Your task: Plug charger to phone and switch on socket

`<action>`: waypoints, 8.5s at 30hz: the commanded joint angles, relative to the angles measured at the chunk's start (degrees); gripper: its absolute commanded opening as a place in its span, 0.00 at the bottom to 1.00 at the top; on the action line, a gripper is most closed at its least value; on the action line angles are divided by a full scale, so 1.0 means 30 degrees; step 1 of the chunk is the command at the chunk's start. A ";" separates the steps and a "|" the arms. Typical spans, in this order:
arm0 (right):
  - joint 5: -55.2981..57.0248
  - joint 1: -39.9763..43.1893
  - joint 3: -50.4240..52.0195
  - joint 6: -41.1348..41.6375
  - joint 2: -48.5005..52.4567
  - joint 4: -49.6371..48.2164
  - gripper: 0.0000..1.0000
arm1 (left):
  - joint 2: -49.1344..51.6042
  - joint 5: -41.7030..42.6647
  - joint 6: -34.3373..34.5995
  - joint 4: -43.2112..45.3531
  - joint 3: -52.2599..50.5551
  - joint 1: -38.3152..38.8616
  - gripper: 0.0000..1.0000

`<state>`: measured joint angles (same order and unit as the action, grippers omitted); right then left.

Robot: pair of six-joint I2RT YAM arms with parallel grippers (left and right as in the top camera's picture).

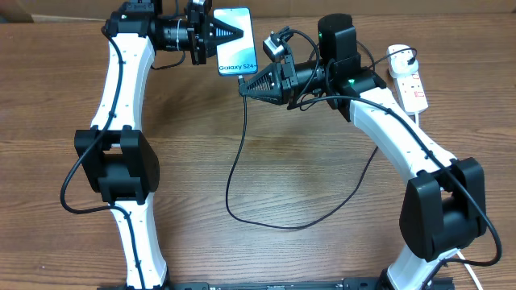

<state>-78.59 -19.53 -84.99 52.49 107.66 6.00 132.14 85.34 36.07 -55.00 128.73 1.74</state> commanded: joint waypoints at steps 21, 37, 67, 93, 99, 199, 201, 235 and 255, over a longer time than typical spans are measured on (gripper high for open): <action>0.0240 0.0051 -0.0160 0.0095 -0.0080 -0.0138 0.04 | -0.0262 0.1217 0.0029 -0.0066 0.0401 0.0233 0.04; 0.0182 0.0051 -0.0160 0.0670 -0.0080 -0.0561 0.04 | -0.0262 0.1224 -0.0095 -0.0051 0.0401 0.0291 0.04; 0.0350 -0.0007 -0.0160 0.0947 -0.0080 -0.0641 0.04 | -0.0262 0.1435 -0.0109 0.0015 0.0401 0.0364 0.04; 0.0408 -0.0007 -0.0160 0.1013 -0.0080 -0.0627 0.04 | -0.0262 0.1741 -0.0029 0.0153 0.0401 0.0517 0.05; 0.0423 0.0058 -0.0160 0.1013 -0.0080 -0.0627 0.04 | -0.0262 0.1741 -0.0029 0.0146 0.0401 0.0517 0.04; -0.0401 -0.0131 -0.0160 0.1588 -0.0080 -0.0561 0.04 | -0.0262 0.1348 -0.0313 0.0437 0.0401 0.0051 0.04; -0.0393 -0.0131 -0.0160 0.1588 -0.0080 -0.0561 0.04 | -0.0262 0.1348 -0.0313 0.0430 0.0401 0.0051 0.04; -0.0095 -0.0131 -0.0160 0.1676 -0.0080 -0.0962 0.04 | -0.0262 0.1508 -0.0291 0.0415 0.0401 0.0146 0.04; 0.0051 -0.0131 -0.0160 0.2018 -0.0080 -0.0984 0.04 | -0.0262 0.1494 -0.0248 0.0415 0.0401 0.0313 0.04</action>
<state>-79.05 -19.59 -84.99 57.63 107.66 3.60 132.14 87.44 36.88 -53.98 128.73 2.17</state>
